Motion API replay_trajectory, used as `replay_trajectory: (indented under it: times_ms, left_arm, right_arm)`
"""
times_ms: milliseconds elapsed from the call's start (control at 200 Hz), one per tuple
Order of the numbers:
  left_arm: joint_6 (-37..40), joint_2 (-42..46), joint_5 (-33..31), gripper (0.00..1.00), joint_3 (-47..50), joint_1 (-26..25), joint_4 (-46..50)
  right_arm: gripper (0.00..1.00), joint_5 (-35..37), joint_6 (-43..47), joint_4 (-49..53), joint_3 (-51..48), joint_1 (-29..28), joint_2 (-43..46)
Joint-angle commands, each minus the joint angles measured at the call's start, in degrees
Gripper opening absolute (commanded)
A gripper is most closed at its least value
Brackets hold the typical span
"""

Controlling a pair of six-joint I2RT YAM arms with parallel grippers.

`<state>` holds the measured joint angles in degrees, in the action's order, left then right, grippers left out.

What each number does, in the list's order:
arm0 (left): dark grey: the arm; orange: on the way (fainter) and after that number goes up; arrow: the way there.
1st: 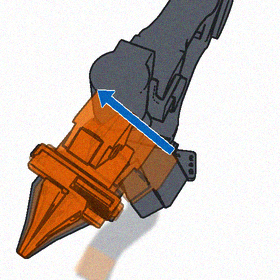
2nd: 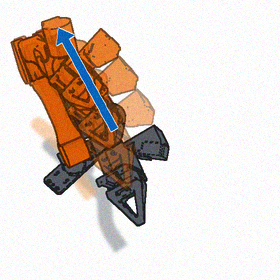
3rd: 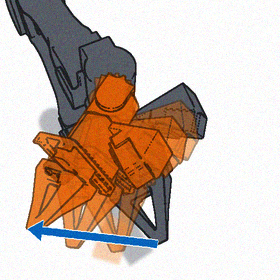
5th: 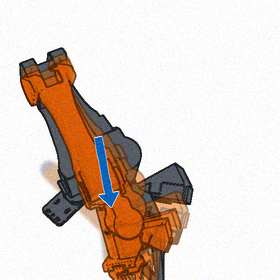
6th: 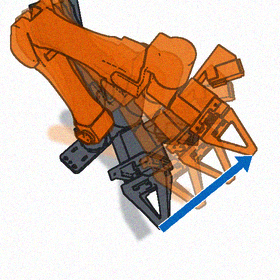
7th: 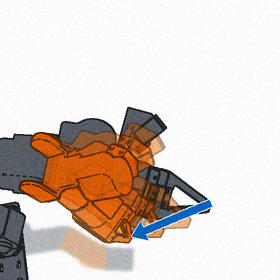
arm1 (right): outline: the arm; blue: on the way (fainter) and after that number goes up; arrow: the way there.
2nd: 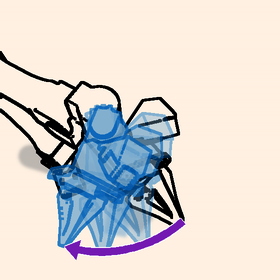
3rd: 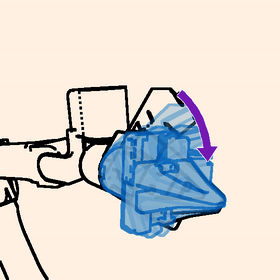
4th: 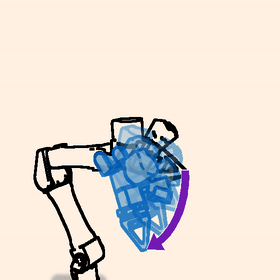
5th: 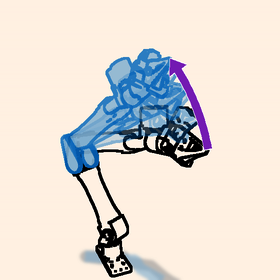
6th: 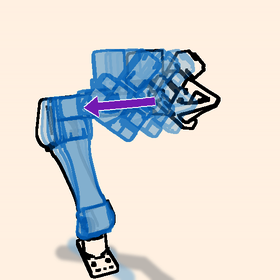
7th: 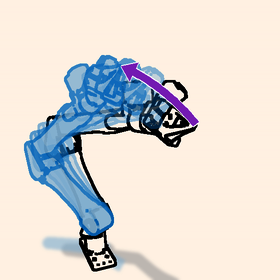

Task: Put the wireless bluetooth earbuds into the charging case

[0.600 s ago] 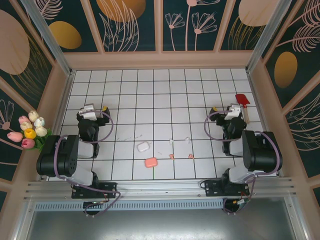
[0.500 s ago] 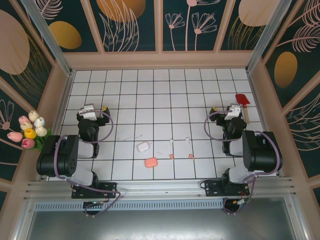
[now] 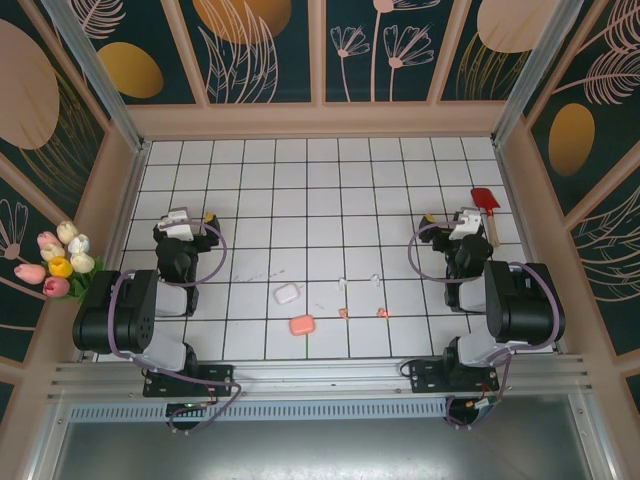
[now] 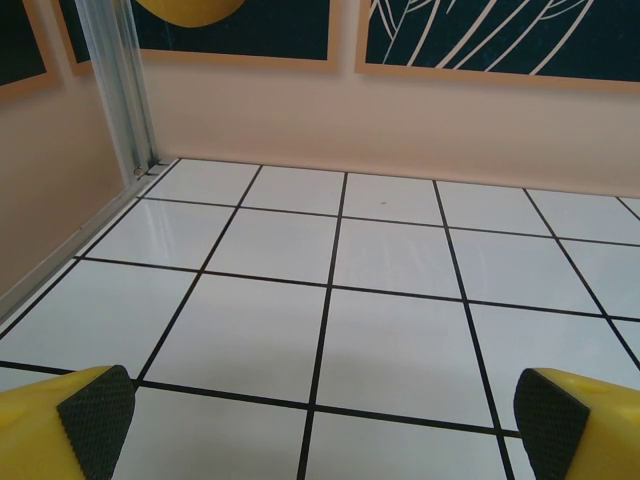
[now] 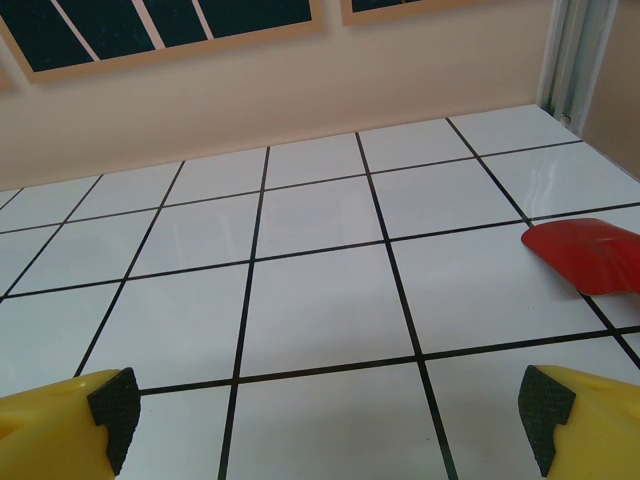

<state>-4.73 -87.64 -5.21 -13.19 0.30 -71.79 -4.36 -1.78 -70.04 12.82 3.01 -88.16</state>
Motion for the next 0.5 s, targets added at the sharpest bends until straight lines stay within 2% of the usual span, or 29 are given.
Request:
replay_trajectory:
  times_ms: [0,250,300,380,495]
  left_arm:
    - [0.37,0.36,-0.67,0.99,-0.83,-0.30,-0.62]
    - [0.44,0.53,-0.76,0.99,-0.47,-0.31,-1.05]
    - [0.51,0.64,-0.81,0.98,-0.28,-0.30,-1.31]
    - [-0.29,2.39,-2.65,0.98,-1.98,-0.30,2.83]
    - [-1.41,6.20,-6.33,0.96,-8.97,-0.30,18.15]
  right_arm:
    - [0.99,-0.03,0.80,-0.44,1.12,-0.02,-0.13]
    - [0.99,0.14,0.89,-0.54,0.96,-0.11,-0.09]
    - [0.99,2.14,0.49,0.49,1.33,-0.49,0.43]
    - [0.99,4.91,-0.29,10.36,4.34,-1.13,5.10]
    - [0.99,6.49,-4.60,31.21,12.69,-1.15,10.83]
